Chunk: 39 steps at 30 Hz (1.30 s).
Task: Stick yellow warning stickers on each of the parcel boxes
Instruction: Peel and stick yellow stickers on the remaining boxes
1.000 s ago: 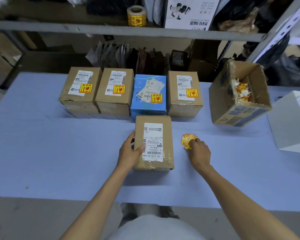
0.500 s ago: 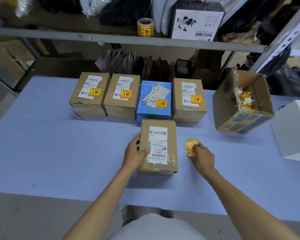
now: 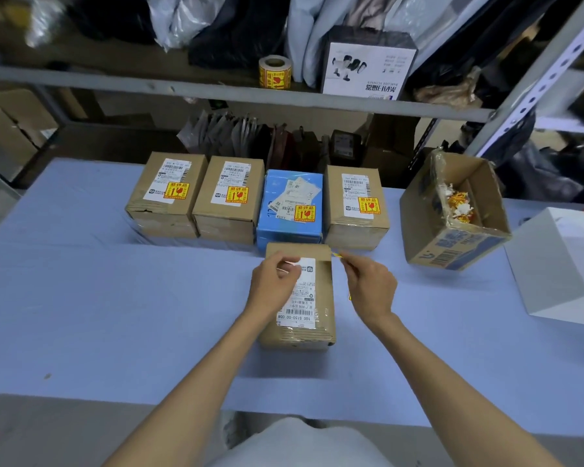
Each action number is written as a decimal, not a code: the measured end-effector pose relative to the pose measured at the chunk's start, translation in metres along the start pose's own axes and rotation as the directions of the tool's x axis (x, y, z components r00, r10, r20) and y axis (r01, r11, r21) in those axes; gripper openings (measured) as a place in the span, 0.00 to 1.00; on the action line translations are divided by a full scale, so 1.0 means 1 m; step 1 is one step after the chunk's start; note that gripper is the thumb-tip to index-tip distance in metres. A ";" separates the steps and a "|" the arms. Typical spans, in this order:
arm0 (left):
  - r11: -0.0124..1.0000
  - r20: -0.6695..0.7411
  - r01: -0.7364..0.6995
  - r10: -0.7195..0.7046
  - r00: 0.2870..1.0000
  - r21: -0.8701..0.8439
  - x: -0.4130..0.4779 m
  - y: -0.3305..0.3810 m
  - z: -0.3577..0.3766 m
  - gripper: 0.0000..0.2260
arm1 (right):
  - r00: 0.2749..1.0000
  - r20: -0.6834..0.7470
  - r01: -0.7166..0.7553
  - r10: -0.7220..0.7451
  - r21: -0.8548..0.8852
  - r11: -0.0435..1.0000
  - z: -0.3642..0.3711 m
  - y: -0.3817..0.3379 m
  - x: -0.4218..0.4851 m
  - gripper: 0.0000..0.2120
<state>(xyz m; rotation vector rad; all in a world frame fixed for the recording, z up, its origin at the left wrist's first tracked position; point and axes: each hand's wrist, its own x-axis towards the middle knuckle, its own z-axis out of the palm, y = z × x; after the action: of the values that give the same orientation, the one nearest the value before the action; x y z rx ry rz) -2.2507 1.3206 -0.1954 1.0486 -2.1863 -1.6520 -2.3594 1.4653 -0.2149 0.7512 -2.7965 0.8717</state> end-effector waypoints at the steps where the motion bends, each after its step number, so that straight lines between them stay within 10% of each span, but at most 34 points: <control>1: 0.998 0.068 0.050 -0.047 0.997 -0.045 0.003 0.006 0.004 0.08 | 1.000 0.014 0.002 -0.004 0.113 0.994 -0.002 -0.014 -0.001 0.09; 6: 0.932 0.106 0.247 -0.227 0.968 -0.266 0.019 0.014 0.007 0.06 | 0.954 0.271 -0.278 0.126 0.650 0.708 -0.002 -0.056 -0.013 0.08; 15: 0.920 0.141 0.229 -0.193 0.971 -0.317 0.025 -0.001 -0.006 0.07 | 0.850 0.448 -0.525 0.276 0.683 0.509 0.011 -0.056 -0.005 0.20; 23: 0.945 0.102 0.121 -0.095 0.990 -0.305 0.038 0.002 -0.012 0.02 | 0.881 0.408 -0.469 0.238 0.696 0.544 0.017 -0.052 0.019 0.04; 39: 0.939 0.238 0.123 -0.046 0.970 -0.321 0.058 0.007 -0.002 0.04 | 0.866 0.465 -0.494 0.184 0.741 0.455 0.014 -0.045 0.052 0.05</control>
<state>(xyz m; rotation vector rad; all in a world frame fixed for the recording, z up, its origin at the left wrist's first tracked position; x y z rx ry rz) -2.2945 1.2820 -0.2027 0.9069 -1.9048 -2.1835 -2.3816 1.4036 -0.1906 0.3685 -2.6770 2.5329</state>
